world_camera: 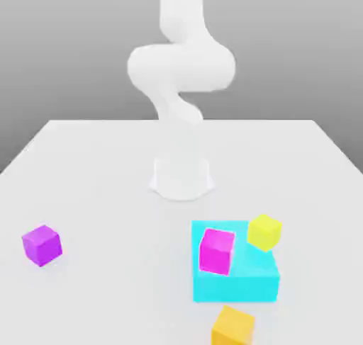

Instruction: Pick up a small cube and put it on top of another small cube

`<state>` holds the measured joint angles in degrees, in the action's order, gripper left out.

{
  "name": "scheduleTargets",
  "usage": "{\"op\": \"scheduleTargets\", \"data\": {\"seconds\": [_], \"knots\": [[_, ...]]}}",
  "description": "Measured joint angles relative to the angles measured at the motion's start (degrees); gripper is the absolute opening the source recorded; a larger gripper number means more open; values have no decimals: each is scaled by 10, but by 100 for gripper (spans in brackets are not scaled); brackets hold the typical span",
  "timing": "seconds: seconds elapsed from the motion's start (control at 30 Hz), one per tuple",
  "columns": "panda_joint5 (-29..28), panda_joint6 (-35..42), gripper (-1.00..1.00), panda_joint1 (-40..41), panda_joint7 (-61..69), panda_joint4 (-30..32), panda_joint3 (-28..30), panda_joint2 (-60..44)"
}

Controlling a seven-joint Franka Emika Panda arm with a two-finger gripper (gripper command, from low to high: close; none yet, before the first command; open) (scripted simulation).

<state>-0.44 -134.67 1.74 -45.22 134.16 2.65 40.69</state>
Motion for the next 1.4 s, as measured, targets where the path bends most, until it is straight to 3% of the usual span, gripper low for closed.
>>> {"op": "scheduleTargets", "data": {"seconds": [0.4,0.67,0.77,0.9,0.93,1.17,1.33,1.4], "knots": [[4,-141,0,88,49,116,142,-250],[56,-233,0,166,117,192,218,-421],[107,-273,0,199,160,202,202,-486],[192,-334,0,268,225,187,116,-569],[207,-348,-100,285,237,183,95,-587],[208,-350,-100,289,238,182,91,-590],[102,-283,-100,243,158,203,161,-499],[67,-252,-100,228,127,210,160,-459]]}}
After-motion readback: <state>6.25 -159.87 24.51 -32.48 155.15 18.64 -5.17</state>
